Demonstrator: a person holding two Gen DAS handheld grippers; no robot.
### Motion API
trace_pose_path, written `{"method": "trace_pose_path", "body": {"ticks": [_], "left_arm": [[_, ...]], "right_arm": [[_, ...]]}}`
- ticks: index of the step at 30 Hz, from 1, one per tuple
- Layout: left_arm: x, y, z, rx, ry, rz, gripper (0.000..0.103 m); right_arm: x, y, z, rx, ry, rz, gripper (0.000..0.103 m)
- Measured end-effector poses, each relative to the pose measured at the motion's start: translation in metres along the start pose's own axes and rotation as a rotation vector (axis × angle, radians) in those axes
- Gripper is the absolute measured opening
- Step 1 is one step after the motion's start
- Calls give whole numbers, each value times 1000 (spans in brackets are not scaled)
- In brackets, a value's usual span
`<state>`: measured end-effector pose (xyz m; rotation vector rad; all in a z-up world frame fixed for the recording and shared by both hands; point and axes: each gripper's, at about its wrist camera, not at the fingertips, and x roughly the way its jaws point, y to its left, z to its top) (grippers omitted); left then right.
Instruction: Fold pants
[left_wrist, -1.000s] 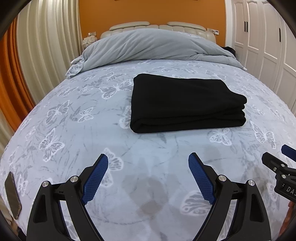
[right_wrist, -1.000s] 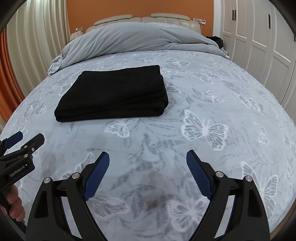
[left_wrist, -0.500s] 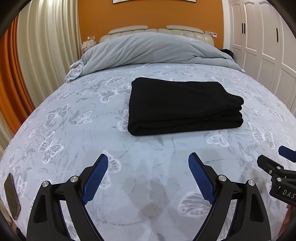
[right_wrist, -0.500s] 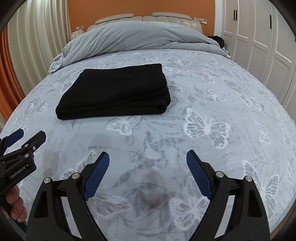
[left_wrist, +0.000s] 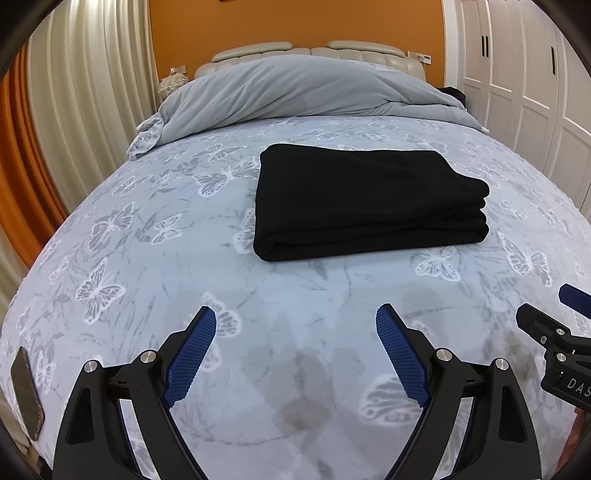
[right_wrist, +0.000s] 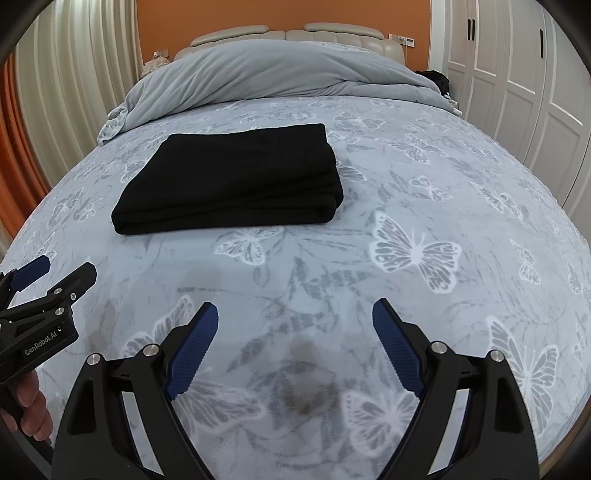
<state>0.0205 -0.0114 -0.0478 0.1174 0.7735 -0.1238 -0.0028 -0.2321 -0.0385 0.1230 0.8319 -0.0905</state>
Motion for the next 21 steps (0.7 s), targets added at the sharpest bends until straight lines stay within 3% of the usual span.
{"method": "trace_pose_path", "body": {"ticks": [21], "left_arm": [[2,1,0,-1,0,9,86]], "right_arm": [[1,-1,0,0,2,2,84]]}}
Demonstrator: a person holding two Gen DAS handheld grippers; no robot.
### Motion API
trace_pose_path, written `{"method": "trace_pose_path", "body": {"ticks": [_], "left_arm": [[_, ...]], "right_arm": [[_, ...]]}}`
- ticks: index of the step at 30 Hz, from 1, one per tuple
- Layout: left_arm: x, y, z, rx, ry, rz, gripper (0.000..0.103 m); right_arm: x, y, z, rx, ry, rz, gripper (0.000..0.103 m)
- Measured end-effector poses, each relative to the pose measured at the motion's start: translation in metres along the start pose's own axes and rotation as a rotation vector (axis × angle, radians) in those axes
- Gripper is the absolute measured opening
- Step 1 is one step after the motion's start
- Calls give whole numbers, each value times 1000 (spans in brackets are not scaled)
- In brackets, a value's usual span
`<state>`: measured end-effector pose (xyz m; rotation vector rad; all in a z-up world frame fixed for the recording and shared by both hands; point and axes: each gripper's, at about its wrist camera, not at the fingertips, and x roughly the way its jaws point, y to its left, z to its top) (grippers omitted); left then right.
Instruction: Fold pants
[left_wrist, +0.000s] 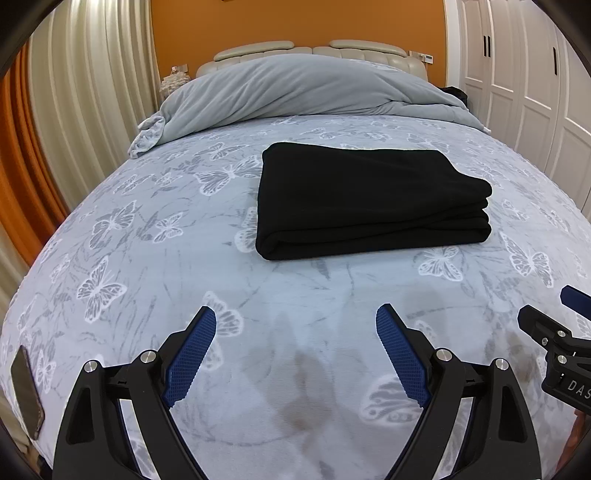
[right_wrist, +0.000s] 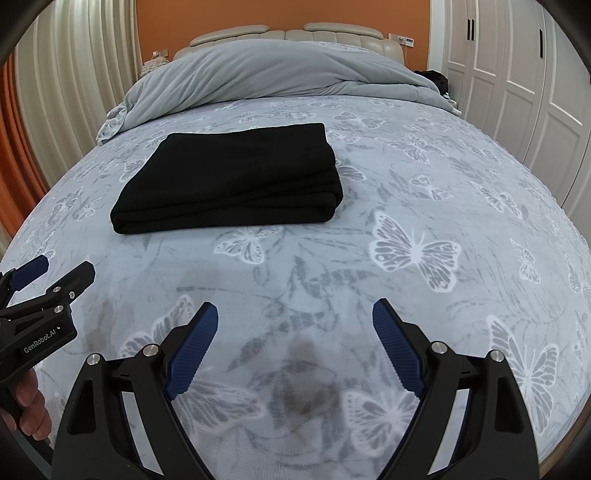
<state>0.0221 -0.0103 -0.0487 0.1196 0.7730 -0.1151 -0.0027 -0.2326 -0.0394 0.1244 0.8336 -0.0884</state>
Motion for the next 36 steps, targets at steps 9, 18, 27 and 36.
{"method": "trace_pose_path", "body": {"ticks": [9,18,27,36], "left_arm": [[0,0,0,0,1,-2,86],[0,0,0,-1,2,-3,86],[0,0,0,2,2,-1,86],[0,-1,-1,2,2,-2,86]], "right_arm": [[0,1,0,-2,2,0,84],[0,1,-1,-2,-1,-2,84],[0,1,0,0,1,-1,84],[0,2,-1,1,1,-2,84]]}}
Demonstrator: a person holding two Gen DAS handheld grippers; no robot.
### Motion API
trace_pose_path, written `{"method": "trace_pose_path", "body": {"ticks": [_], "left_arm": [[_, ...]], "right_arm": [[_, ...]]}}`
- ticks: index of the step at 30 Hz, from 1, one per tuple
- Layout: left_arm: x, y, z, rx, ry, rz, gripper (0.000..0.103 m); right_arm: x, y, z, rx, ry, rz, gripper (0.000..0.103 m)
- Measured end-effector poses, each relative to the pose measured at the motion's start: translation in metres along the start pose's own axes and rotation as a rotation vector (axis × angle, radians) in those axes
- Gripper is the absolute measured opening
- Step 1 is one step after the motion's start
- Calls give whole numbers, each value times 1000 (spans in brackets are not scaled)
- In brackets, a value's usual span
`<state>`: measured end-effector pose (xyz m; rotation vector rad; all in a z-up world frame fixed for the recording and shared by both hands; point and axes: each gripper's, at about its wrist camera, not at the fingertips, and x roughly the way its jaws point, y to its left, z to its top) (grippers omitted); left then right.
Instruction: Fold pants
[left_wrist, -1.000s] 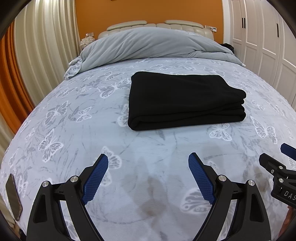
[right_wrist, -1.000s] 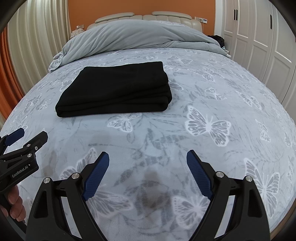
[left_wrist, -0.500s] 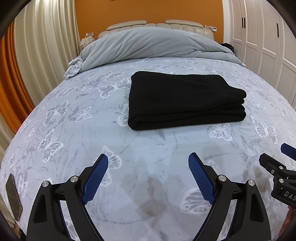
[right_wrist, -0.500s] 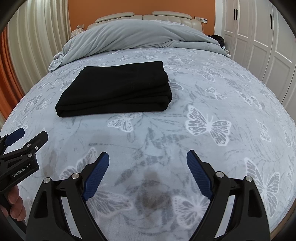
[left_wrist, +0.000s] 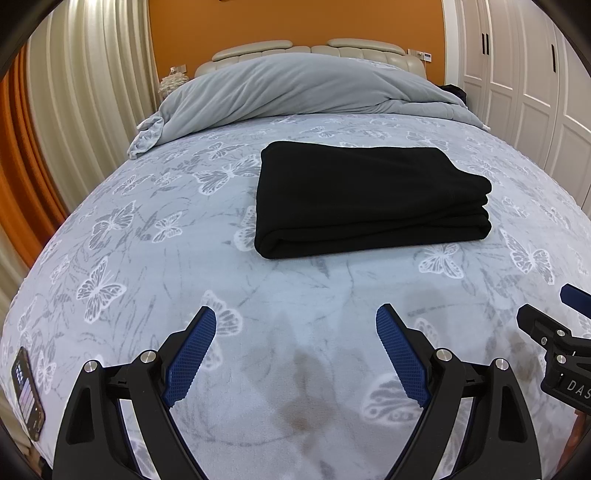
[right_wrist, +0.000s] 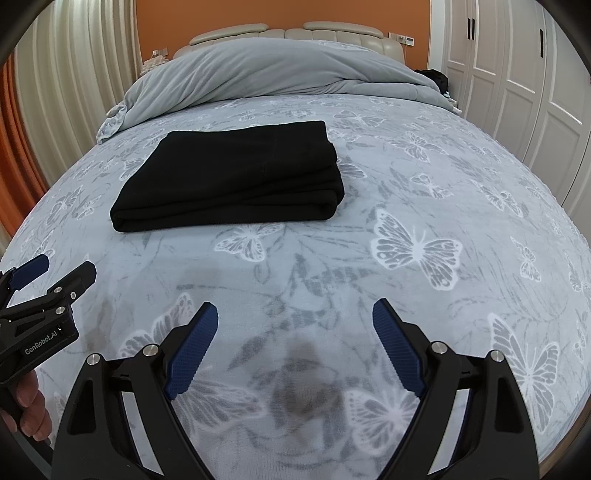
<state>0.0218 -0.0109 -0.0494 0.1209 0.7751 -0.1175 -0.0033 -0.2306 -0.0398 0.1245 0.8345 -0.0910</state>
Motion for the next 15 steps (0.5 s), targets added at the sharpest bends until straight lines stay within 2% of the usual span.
{"method": "trace_pose_path", "body": {"ticks": [11,15], "left_arm": [[0,0,0,-2,1,-1,86],[2,-2,-2,-5,2,8,86]], "right_arm": [[1,1,-3,15,1,5,84],[2,15,-6,-15,0,18,84]]}}
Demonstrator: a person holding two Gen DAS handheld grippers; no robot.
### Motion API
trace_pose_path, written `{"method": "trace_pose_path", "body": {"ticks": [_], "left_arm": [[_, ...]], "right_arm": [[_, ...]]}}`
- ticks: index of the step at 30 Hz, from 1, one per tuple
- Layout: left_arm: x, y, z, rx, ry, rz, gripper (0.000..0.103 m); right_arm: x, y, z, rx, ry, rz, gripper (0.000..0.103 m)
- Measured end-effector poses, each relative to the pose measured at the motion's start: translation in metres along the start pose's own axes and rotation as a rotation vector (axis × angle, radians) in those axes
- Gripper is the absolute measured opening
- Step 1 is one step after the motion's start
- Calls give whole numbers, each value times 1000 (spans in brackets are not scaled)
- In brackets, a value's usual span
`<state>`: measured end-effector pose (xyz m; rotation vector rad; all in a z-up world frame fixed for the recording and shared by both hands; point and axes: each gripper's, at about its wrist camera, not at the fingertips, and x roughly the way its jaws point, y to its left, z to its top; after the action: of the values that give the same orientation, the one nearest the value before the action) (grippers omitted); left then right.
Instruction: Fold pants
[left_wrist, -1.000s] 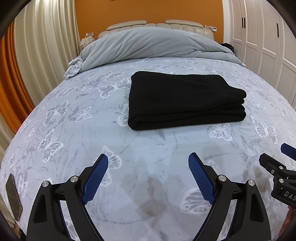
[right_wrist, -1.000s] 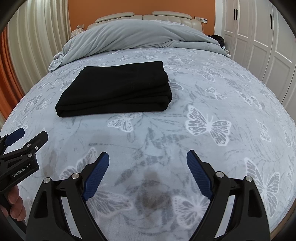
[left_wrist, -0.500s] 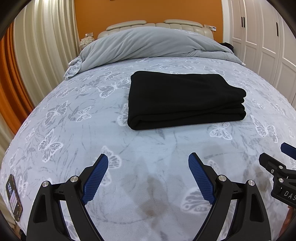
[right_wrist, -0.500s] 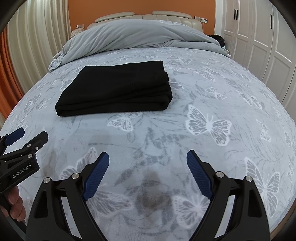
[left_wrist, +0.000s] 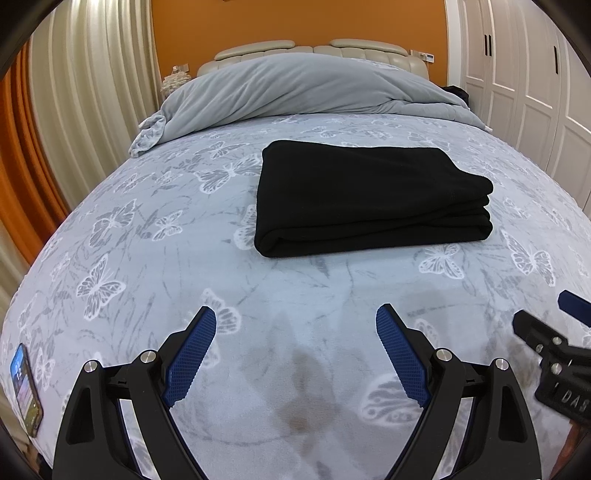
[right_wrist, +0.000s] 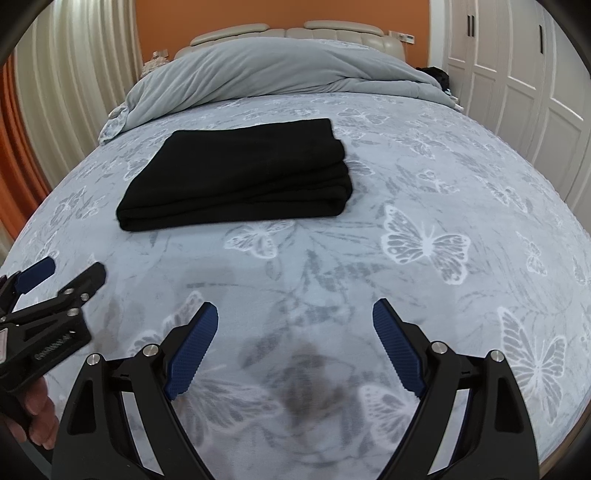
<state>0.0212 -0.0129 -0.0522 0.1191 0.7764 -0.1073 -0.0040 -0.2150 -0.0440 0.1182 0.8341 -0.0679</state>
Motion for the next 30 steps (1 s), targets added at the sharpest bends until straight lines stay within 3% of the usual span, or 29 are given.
{"method": "trace_pose_path", "body": {"ticks": [7,10,30], "left_arm": [[2,-15,-7,45,-2,13,84],[2,-12,-7,35,0,7,84],[1,-11,-5,28,0,6,85]], "right_arm": [[2,10,1,-17,2,10,84],[1,7,1,-9,-6,5,88],[0,5,1,-8,-8,0,88]]}}
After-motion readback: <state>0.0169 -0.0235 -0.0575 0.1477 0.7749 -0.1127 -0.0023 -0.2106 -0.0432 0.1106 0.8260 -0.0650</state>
